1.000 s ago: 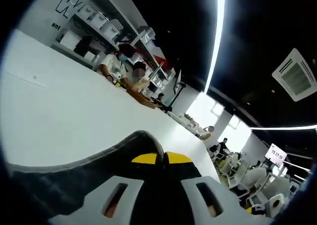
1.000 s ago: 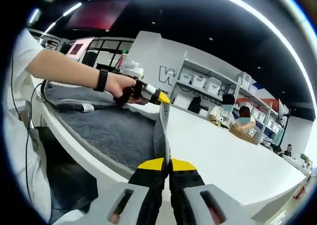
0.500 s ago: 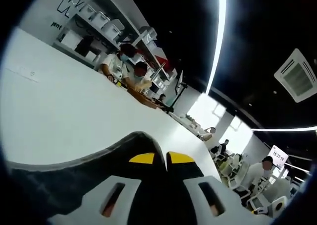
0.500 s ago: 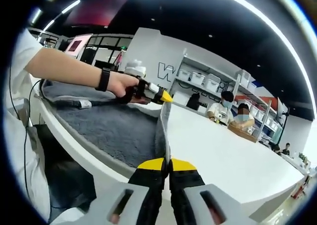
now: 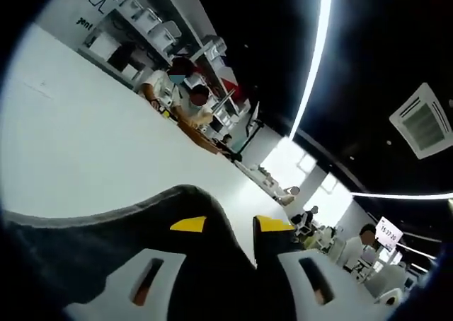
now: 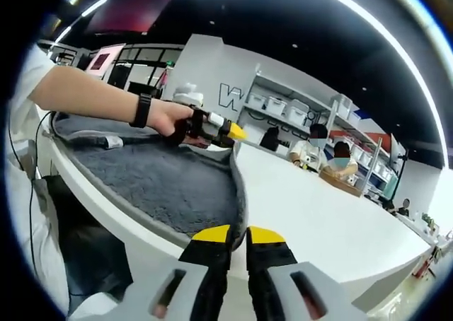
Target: Open the folded towel by lifting each exposed corner and separating the folded layers until the towel lies flat within the target outline without major curled edges
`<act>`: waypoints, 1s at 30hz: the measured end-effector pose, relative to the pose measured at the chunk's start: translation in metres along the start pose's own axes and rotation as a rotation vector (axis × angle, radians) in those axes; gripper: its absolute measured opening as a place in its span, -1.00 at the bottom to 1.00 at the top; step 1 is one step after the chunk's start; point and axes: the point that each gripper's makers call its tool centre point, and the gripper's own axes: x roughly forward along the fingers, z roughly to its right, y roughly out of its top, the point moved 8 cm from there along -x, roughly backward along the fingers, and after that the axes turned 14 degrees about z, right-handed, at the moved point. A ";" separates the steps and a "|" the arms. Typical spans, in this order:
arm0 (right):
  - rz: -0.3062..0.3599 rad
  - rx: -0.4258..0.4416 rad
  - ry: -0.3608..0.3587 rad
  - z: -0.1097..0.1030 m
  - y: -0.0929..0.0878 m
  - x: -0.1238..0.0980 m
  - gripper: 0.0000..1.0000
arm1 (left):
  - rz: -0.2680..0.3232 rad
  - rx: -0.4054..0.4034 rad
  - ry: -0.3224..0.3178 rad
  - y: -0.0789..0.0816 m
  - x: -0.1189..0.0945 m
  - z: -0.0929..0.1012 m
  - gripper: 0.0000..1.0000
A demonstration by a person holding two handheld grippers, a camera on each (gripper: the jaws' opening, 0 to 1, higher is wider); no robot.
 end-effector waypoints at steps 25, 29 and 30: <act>0.038 -0.070 -0.033 0.001 0.010 -0.001 -0.88 | -0.015 0.078 -0.027 -0.007 0.009 0.002 -0.20; -0.001 -0.078 -0.007 -0.003 0.003 0.004 -0.90 | -0.036 0.087 -0.022 -0.011 0.013 0.003 -0.18; -0.005 -0.076 -0.002 -0.004 0.002 0.004 -0.90 | -0.039 0.090 -0.022 -0.012 0.013 0.003 -0.18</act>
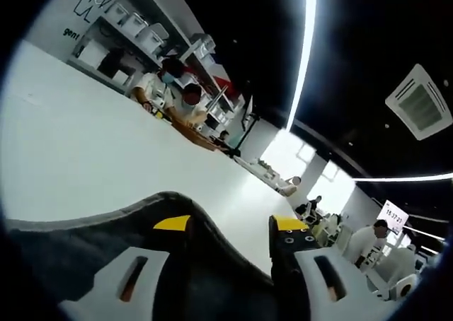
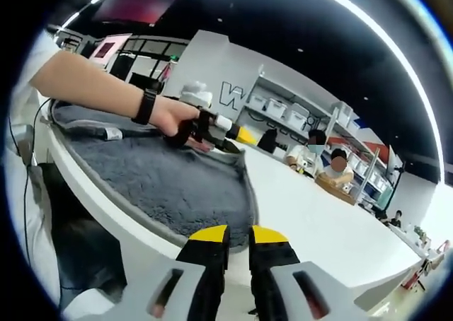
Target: Open the folded towel by lifting each exposed corner and separating the folded layers until the towel lies flat within the target outline without major curled edges
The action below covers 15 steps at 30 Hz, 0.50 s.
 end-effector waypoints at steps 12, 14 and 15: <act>-0.026 0.029 -0.025 0.006 -0.008 -0.002 -1.00 | -0.071 0.035 0.038 -0.012 0.012 -0.001 -0.09; -0.023 0.031 -0.026 0.006 -0.008 -0.002 -1.00 | -0.077 0.036 0.037 -0.012 0.014 -0.001 -0.09; -0.030 0.029 -0.015 0.004 -0.009 -0.001 -1.00 | -0.082 0.042 0.036 -0.015 0.017 0.000 -0.08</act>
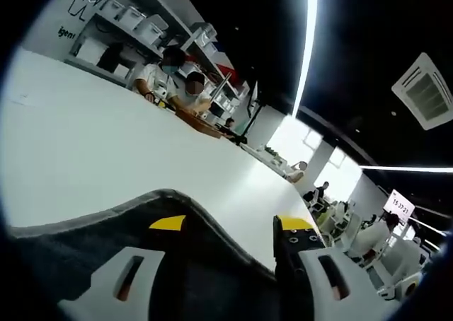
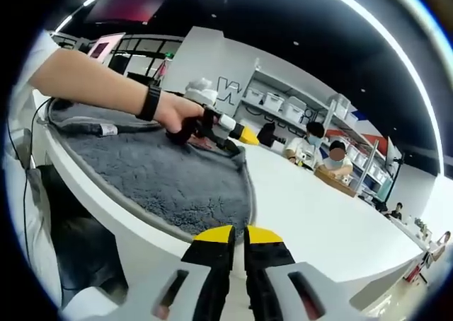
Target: Open the folded towel by lifting each exposed corner and separating the folded layers until the towel lies flat within the target outline without major curled edges
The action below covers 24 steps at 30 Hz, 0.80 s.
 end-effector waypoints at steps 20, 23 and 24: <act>0.054 0.049 0.013 0.006 0.004 0.000 -0.93 | -0.050 0.024 -0.014 -0.006 -0.014 0.004 -0.05; 0.083 0.077 0.031 0.007 0.007 -0.001 -0.89 | -0.051 0.017 -0.024 -0.005 -0.018 0.007 -0.06; 0.092 0.079 0.032 0.007 0.009 -0.002 -0.88 | -0.063 0.030 -0.038 -0.005 -0.020 0.010 -0.06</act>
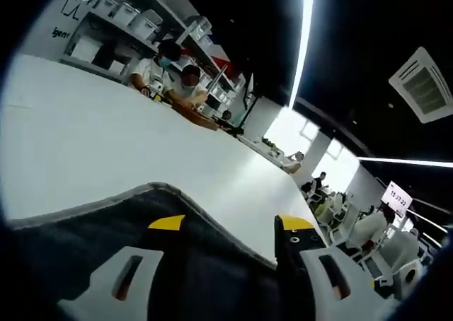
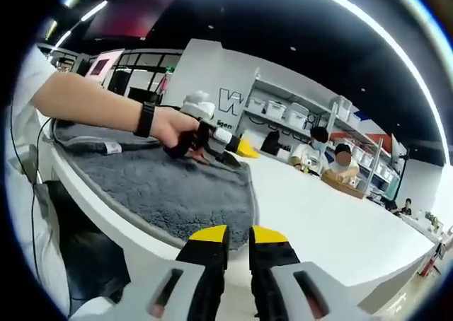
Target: Open the folded towel by lifting each exposed corner and separating the folded layers until the towel lies flat within the target outline without major curled edges
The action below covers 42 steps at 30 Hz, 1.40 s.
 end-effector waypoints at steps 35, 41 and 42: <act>0.087 0.062 0.128 -0.016 0.027 0.018 -0.69 | 0.003 0.043 -0.155 0.013 -0.068 0.042 0.01; 0.082 0.087 0.151 -0.019 0.027 0.021 -0.70 | 0.014 0.103 -0.194 0.018 -0.081 0.056 0.02; 0.083 0.087 0.153 -0.020 0.027 0.021 -0.70 | 0.015 0.108 -0.194 0.018 -0.083 0.056 0.02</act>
